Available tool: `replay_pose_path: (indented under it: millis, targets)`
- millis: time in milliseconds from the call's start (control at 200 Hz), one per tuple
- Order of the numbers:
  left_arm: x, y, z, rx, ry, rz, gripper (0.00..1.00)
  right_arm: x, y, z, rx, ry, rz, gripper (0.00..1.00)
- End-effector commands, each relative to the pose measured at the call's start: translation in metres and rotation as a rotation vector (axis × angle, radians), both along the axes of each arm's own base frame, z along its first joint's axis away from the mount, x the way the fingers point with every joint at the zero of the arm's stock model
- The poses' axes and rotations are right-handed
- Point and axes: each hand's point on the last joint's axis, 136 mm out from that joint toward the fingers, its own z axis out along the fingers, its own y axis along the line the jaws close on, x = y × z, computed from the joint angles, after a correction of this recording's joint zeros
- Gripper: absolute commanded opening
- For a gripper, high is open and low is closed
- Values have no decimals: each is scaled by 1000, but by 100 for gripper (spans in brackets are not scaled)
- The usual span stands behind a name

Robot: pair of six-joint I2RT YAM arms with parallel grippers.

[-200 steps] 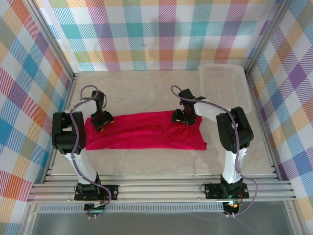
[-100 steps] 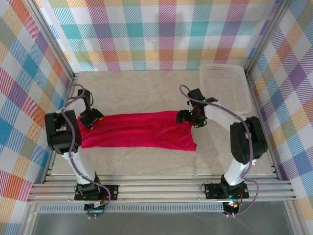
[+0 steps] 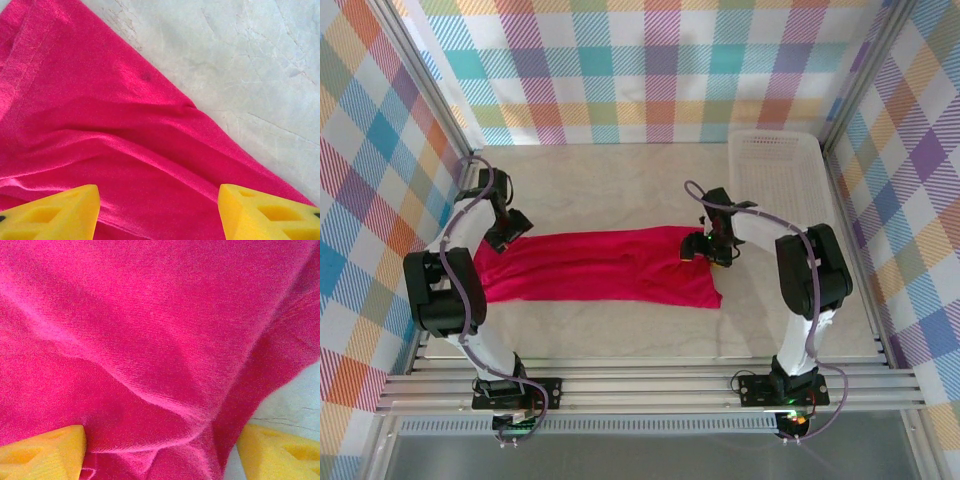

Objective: Fold the inside-out t-shirt

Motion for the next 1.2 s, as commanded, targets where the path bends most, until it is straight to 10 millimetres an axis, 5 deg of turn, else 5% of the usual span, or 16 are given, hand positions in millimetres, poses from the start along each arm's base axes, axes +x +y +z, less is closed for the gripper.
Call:
replay_pose_path:
  millis: [0,155,290,550,660,895,1030,1195]
  targets:
    - [-12,-3,-1,-10,32,-10,62,-3,26,4,54,4,25,74]
    - [-12,-5,-2,-26,23,-7,60,-10,48,4,55,-3,48,64]
    - [-13,-7,-2,-35,22,-10,59,-9,46,-7,7,19,30,53]
    - [-19,-8,-4,-37,27,-16,58,-8,30,-11,-50,6,22,0]
    - [-17,-24,-6,-74,8,-28,58,-14,11,1,-56,-10,24,0]
    - [-2,-93,-17,-152,-31,-106,59,-30,-28,54,-58,-108,62,0]
    - [5,-94,-29,-148,22,-119,59,-30,-21,87,-3,-159,76,0]
    - [7,-80,-19,-178,8,-92,59,-24,1,124,78,-215,90,0]
